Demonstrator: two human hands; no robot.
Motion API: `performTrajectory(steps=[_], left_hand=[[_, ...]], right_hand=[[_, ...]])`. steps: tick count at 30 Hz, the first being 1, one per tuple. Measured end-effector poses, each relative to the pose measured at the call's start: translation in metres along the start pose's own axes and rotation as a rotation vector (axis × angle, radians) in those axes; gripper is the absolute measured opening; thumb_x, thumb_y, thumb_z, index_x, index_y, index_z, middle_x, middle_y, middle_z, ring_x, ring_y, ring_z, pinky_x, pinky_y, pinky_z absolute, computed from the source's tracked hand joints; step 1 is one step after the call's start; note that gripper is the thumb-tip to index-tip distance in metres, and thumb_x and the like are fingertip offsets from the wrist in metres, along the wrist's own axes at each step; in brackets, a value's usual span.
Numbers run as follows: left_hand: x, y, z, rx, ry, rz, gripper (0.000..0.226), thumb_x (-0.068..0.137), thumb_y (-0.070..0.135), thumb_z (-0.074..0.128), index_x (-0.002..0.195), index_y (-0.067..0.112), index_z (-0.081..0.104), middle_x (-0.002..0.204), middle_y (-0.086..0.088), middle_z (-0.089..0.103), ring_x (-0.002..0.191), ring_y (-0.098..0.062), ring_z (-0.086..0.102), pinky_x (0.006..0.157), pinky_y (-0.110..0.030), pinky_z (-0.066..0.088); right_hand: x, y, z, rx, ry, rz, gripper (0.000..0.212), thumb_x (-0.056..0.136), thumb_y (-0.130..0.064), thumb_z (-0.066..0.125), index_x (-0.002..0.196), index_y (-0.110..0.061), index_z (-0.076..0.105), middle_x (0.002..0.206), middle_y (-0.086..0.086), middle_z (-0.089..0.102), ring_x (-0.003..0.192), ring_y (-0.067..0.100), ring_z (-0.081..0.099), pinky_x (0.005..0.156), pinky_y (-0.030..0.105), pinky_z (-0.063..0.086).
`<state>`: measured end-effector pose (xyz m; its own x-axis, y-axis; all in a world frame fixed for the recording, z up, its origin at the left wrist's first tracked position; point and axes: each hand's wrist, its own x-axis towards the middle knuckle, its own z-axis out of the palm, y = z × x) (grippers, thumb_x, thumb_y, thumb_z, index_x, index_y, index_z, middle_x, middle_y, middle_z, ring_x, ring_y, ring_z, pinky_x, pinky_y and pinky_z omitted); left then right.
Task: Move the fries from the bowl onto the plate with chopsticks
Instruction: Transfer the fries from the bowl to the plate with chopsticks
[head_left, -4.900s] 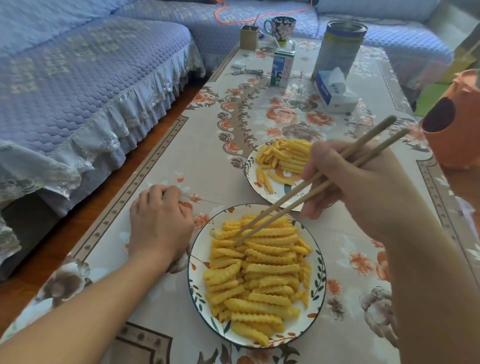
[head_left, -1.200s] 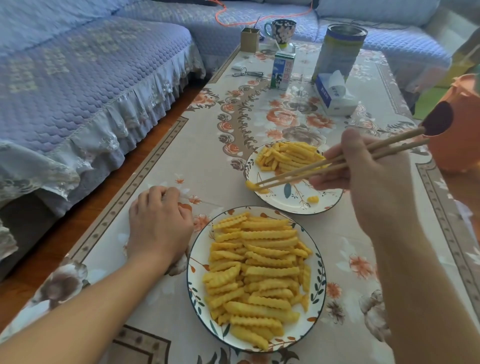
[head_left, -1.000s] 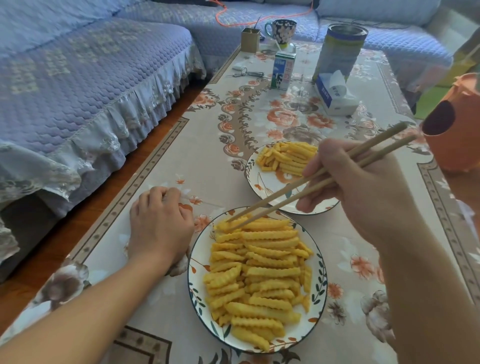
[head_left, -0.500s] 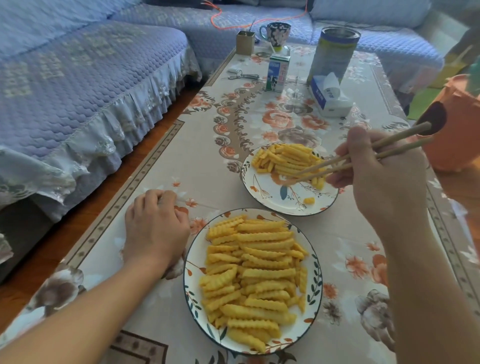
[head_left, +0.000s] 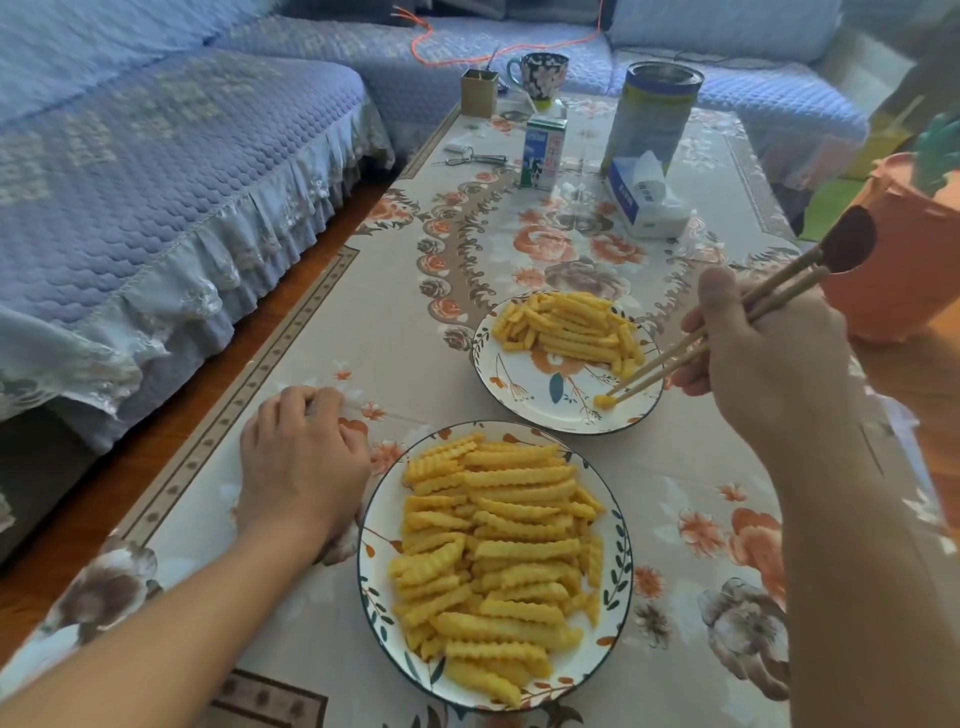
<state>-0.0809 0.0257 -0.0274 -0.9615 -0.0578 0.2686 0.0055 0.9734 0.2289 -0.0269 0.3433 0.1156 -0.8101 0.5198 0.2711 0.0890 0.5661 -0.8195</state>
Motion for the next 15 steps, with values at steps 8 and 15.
performTrajectory(steps=[8,15], left_hand=[[0.0,0.002,-0.003,-0.009,-0.019,-0.001,0.034,0.086,0.025,0.045,0.112,0.014,0.064,0.116,-0.012,0.059,0.109,-0.034,0.051,0.095,-0.05,0.042],[-0.001,0.002,-0.003,-0.024,0.006,0.006,0.039,0.082,0.027,0.041,0.109,0.013,0.065,0.113,-0.014,0.06,0.104,-0.036,0.052,0.091,-0.05,0.044]], right_hand=[[-0.029,-0.038,0.011,0.583,-0.283,-0.045,0.05,0.097,-0.044,0.046,0.074,-0.005,0.065,0.051,0.014,0.062,0.043,0.028,0.065,0.044,0.033,0.056],[-0.058,-0.047,0.042,0.535,-0.664,-0.113,0.046,0.096,-0.042,0.051,0.081,-0.003,0.07,0.057,0.019,0.061,0.049,0.031,0.066,0.049,0.033,0.054]])
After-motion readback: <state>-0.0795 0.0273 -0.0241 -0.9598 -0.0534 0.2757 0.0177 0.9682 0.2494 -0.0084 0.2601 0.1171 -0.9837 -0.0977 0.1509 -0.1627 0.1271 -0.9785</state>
